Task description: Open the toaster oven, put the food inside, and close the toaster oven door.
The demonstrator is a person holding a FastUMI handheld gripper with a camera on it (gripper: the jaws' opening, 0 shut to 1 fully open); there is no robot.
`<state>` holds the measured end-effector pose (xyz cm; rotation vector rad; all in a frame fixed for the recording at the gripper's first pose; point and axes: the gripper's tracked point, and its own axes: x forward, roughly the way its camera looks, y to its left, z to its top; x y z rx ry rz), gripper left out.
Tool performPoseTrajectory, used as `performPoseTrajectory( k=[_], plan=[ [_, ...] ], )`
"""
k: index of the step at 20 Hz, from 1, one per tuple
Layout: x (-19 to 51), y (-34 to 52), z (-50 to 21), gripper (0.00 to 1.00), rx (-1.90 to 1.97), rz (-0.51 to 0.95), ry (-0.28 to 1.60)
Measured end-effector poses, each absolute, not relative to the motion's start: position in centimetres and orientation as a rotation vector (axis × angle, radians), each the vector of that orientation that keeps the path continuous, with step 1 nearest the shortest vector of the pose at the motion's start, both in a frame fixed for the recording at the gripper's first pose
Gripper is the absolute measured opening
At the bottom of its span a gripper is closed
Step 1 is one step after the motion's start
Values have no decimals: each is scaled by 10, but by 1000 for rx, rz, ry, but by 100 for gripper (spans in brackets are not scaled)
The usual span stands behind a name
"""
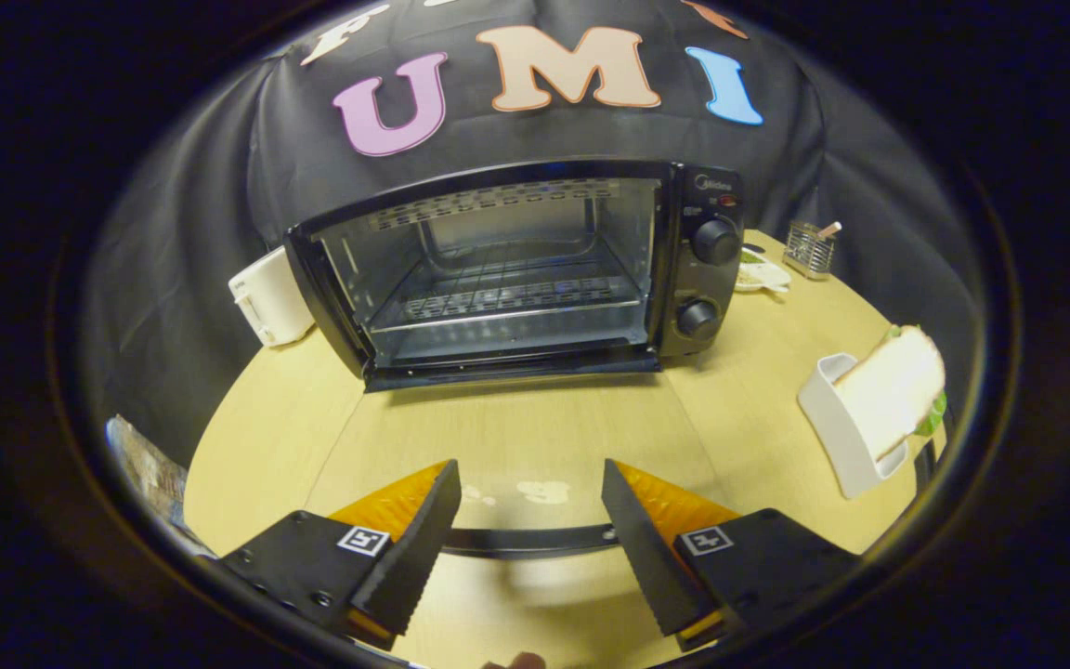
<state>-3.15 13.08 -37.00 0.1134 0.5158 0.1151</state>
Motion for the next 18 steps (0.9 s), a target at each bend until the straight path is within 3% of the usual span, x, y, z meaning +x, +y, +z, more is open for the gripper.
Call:
performPoseTrajectory(
  k=[11,18],
  plan=[
    [-36,-114,-284,96,209,-122,298],
    [-30,-196,-315,94,305,-140,324]
  ],
)
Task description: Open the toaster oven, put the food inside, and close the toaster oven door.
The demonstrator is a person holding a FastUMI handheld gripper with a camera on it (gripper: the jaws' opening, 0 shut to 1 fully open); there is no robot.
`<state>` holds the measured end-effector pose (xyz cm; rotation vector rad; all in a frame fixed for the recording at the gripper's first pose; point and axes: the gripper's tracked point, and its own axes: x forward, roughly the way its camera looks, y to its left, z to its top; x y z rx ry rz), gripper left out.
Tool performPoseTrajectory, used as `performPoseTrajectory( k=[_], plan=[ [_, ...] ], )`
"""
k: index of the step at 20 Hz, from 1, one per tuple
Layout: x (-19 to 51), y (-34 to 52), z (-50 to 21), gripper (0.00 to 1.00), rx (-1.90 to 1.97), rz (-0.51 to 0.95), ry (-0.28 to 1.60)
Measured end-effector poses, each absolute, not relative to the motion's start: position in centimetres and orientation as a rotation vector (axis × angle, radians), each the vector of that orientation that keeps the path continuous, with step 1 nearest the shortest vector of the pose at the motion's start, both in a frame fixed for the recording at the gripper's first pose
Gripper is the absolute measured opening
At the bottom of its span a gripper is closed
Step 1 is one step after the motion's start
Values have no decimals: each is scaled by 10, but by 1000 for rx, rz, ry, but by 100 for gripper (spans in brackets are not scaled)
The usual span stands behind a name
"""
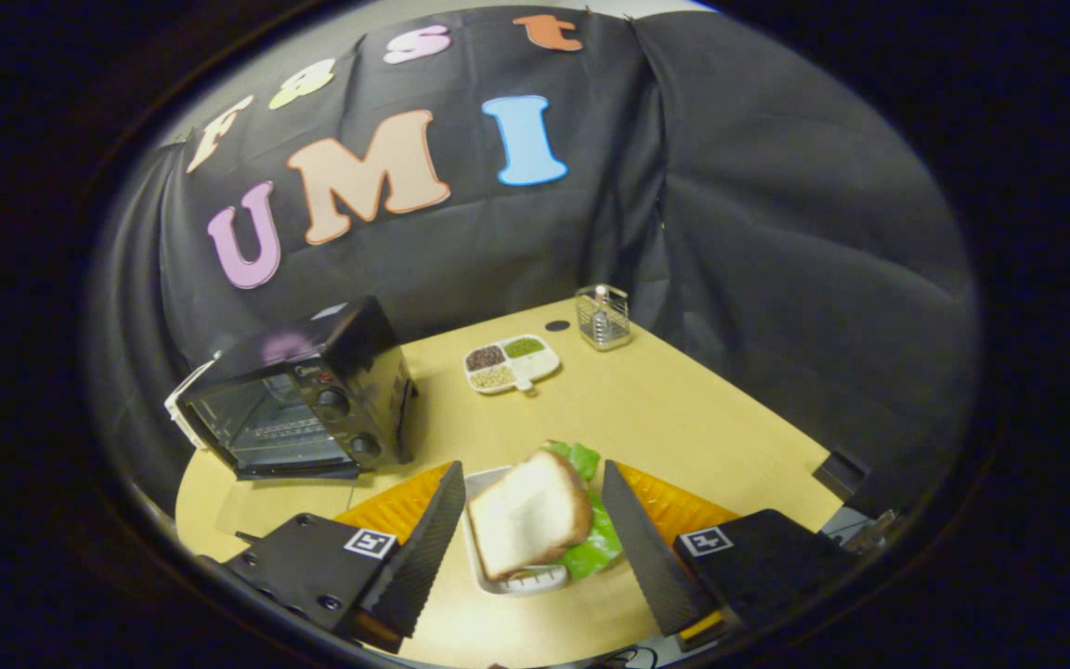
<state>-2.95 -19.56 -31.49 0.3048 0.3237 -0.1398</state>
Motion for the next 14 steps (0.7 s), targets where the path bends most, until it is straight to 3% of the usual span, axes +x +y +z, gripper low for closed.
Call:
performPoseTrajectory(
  k=[10,14],
  plan=[
    [-5,-191,-379,92,563,-80,447],
    [-1,-181,-381,76,680,-87,442]
  ],
)
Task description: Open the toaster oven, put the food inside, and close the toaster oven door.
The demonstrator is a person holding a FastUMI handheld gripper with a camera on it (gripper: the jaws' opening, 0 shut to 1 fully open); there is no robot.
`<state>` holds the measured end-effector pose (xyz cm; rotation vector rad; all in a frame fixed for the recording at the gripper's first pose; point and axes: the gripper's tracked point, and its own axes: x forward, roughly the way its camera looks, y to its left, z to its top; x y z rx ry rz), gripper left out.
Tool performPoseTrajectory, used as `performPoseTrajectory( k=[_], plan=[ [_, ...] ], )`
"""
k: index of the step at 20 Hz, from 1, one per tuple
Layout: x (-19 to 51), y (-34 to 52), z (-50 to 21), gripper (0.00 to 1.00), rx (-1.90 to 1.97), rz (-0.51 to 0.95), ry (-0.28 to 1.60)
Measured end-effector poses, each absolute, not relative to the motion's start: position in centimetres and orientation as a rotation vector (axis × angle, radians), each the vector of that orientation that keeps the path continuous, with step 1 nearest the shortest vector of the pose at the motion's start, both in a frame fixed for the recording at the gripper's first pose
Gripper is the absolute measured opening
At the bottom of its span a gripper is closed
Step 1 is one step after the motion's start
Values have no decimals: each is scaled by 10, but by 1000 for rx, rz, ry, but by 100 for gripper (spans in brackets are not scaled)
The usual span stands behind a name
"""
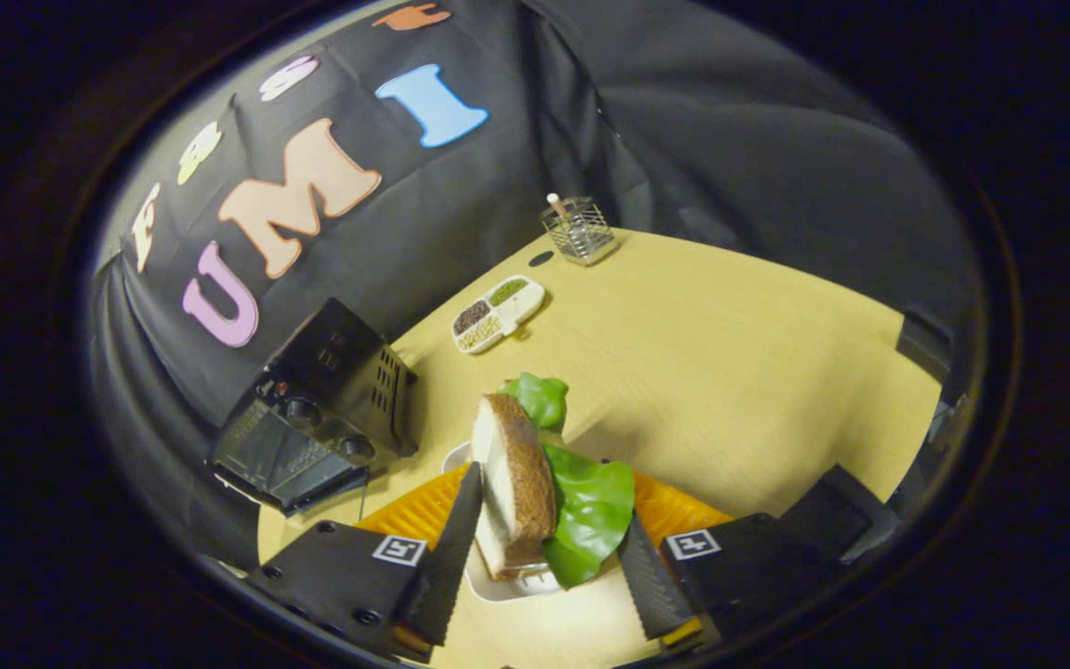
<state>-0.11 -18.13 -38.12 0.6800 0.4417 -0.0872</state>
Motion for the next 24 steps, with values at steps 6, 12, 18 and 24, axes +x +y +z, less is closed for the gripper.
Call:
performPoseTrajectory(
  k=[6,12,18,24],
  plan=[
    [-10,-180,-363,53,818,-121,363],
    [-40,-171,-329,42,902,-252,264],
    [-53,-108,-292,42,1119,-382,93],
    [-37,12,-292,42,1319,-377,52]
  ],
)
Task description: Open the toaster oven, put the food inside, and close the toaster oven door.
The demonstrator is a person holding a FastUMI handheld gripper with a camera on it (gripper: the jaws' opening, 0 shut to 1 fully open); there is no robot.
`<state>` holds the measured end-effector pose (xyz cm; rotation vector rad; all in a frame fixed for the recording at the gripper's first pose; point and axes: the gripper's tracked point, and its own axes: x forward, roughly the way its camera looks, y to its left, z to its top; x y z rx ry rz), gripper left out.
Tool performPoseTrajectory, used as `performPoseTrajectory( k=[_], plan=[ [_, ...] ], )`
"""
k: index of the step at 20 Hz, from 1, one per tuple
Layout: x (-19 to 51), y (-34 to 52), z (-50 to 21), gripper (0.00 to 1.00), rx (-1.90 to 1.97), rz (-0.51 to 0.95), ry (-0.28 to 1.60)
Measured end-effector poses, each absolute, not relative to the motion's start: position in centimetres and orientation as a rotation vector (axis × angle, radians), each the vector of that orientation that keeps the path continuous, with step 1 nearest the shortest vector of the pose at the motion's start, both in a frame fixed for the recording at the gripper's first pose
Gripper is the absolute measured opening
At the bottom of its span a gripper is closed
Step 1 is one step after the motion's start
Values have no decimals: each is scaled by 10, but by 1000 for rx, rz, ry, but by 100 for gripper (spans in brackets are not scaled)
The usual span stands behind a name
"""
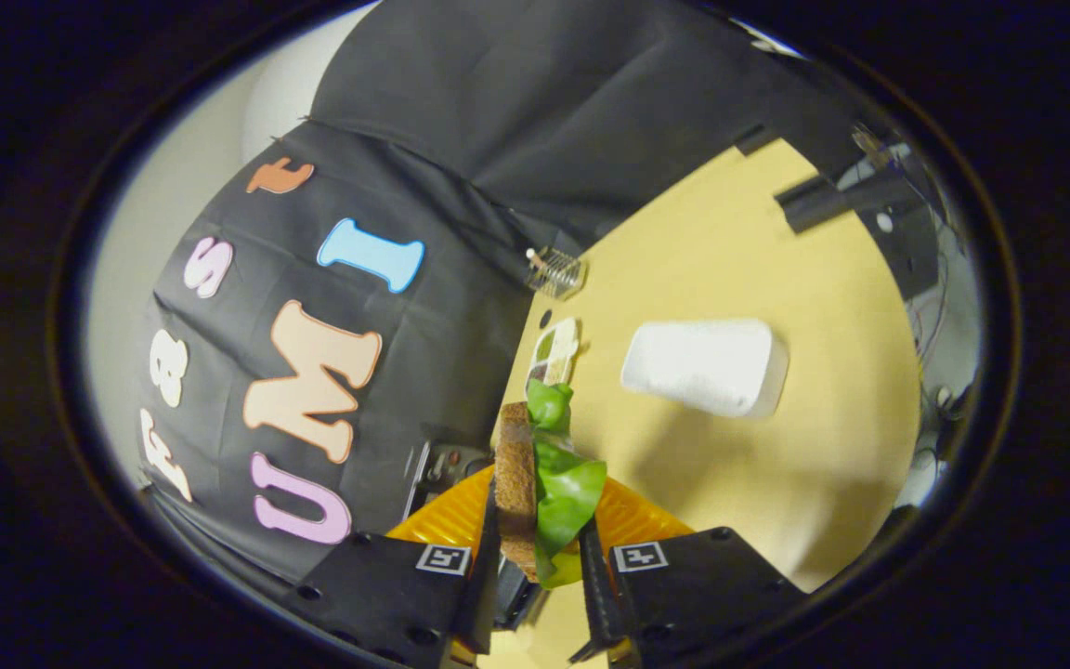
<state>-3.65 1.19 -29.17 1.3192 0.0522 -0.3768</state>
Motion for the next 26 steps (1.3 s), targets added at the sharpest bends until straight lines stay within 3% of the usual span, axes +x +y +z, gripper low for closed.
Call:
performPoseTrajectory(
  k=[9,14,26],
  plan=[
    [33,125,-282,41,1414,-312,-29],
    [74,160,-291,41,1413,-264,16],
    [134,161,-311,41,1256,-225,120]
  ],
)
